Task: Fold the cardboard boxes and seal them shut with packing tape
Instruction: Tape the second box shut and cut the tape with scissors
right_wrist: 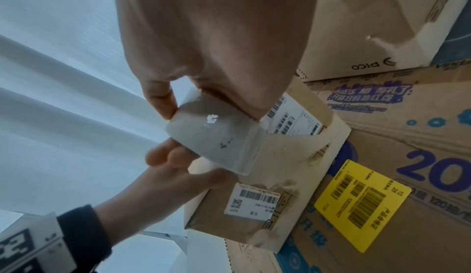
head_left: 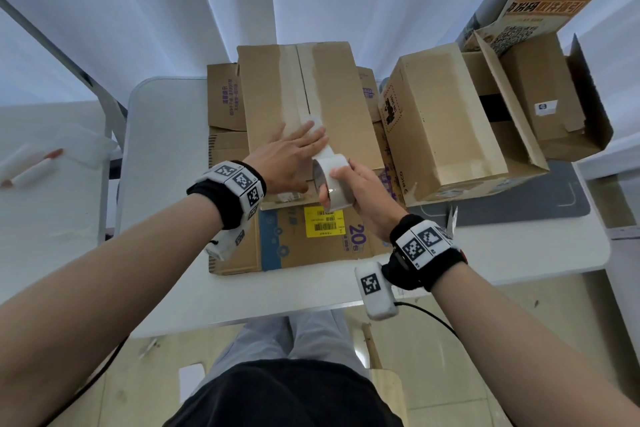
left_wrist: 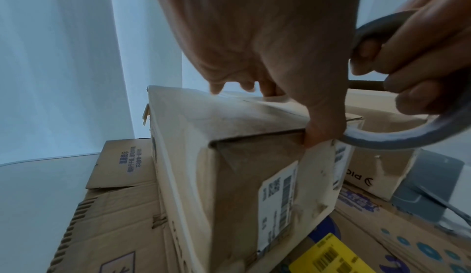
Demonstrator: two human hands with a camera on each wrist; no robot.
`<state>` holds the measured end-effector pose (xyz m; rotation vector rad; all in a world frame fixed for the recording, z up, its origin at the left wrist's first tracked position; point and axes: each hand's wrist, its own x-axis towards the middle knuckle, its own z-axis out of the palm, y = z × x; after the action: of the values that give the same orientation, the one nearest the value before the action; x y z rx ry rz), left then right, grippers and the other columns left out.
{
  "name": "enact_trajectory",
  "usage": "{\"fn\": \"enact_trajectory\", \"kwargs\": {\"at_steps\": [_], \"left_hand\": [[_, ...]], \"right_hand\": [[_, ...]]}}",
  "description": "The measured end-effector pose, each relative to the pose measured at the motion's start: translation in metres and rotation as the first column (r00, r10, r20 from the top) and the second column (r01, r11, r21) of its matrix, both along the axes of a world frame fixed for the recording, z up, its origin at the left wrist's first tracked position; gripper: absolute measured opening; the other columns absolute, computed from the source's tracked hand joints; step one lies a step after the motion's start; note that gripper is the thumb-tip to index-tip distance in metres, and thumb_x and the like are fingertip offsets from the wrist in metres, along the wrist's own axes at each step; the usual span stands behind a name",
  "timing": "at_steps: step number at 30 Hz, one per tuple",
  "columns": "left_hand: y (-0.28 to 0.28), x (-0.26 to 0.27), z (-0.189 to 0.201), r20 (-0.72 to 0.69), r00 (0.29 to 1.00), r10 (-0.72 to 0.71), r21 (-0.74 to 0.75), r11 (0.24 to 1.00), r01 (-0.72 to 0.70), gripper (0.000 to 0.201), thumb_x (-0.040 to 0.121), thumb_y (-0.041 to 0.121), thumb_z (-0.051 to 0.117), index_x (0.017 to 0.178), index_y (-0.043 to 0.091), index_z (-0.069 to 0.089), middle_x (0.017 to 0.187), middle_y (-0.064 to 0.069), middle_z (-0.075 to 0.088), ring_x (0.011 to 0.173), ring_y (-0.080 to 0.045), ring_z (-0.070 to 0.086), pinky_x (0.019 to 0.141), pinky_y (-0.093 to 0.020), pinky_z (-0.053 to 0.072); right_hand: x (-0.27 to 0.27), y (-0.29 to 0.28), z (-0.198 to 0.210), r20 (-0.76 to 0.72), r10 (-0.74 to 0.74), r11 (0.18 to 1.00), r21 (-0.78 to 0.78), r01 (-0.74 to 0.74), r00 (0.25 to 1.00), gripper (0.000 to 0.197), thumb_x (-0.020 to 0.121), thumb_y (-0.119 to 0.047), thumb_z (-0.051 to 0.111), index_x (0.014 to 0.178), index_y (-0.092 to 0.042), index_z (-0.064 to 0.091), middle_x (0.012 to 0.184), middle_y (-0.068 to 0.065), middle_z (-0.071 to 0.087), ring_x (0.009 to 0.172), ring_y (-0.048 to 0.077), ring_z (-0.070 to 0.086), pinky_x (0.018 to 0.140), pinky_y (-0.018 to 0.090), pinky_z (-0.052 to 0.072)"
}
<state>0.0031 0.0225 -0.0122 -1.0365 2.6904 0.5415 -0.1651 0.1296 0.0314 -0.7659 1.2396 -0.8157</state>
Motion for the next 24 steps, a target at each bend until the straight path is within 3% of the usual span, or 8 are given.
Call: {"fn": "enact_trajectory", "kwargs": {"at_steps": [2, 7, 15, 24], "left_hand": [[-0.002, 0.0, -0.004, -0.013, 1.0, -0.02, 0.012, 1.0, 0.02, 0.1, 0.088, 0.043, 0.067, 0.159, 0.02, 0.001, 0.166, 0.002, -0.003, 0.153, -0.016, -0.002, 0.122, -0.055, 0.01], [-0.003, -0.003, -0.001, 0.02, 0.999, -0.043, 0.017, 0.999, 0.042, 0.094, 0.094, 0.044, 0.059, 0.159, 0.022, -0.005, 0.166, 0.002, -0.006, 0.153, -0.02, 0.001, 0.121, -0.055, 0.015], [-0.002, -0.002, -0.009, 0.028, 0.999, -0.047, 0.054, 0.998, 0.045, 0.087, 0.097, 0.047, 0.051, 0.158, 0.024, -0.007, 0.166, 0.003, -0.012, 0.153, -0.02, -0.007, 0.122, -0.057, 0.005], [0.008, -0.001, -0.006, 0.091, 0.992, -0.088, -0.009, 0.996, 0.089, 0.075, 0.103, 0.044, 0.037, 0.158, 0.024, -0.01, 0.165, 0.002, -0.018, 0.152, -0.027, -0.012, 0.12, -0.062, 0.004]], "right_hand": [[0.003, 0.0, 0.001, -0.044, 0.011, 1.0, -0.012, -0.012, 0.999, 0.029, 0.105, -0.019, 0.04, 0.127, -0.002, 0.047, 0.073, 0.005, 0.062, 0.066, 0.016, 0.057, 0.071, 0.027, 0.052], [0.006, 0.005, -0.007, -0.06, 0.02, 0.997, -0.069, -0.024, 0.998, 0.037, 0.107, -0.026, 0.039, 0.126, 0.005, 0.048, 0.068, 0.0, 0.058, 0.062, 0.013, 0.055, 0.074, 0.022, 0.053], [0.005, 0.008, -0.011, -0.073, 0.061, 0.994, -0.087, -0.067, 0.995, 0.033, 0.108, -0.026, 0.037, 0.125, 0.0, 0.047, 0.066, -0.002, 0.058, 0.063, 0.014, 0.054, 0.074, 0.02, 0.05], [0.009, 0.012, -0.017, -0.088, 0.035, 0.999, -0.038, -0.038, 0.996, 0.031, 0.108, -0.025, 0.039, 0.119, 0.002, 0.049, 0.066, 0.002, 0.056, 0.06, 0.014, 0.053, 0.072, 0.026, 0.05]]}}
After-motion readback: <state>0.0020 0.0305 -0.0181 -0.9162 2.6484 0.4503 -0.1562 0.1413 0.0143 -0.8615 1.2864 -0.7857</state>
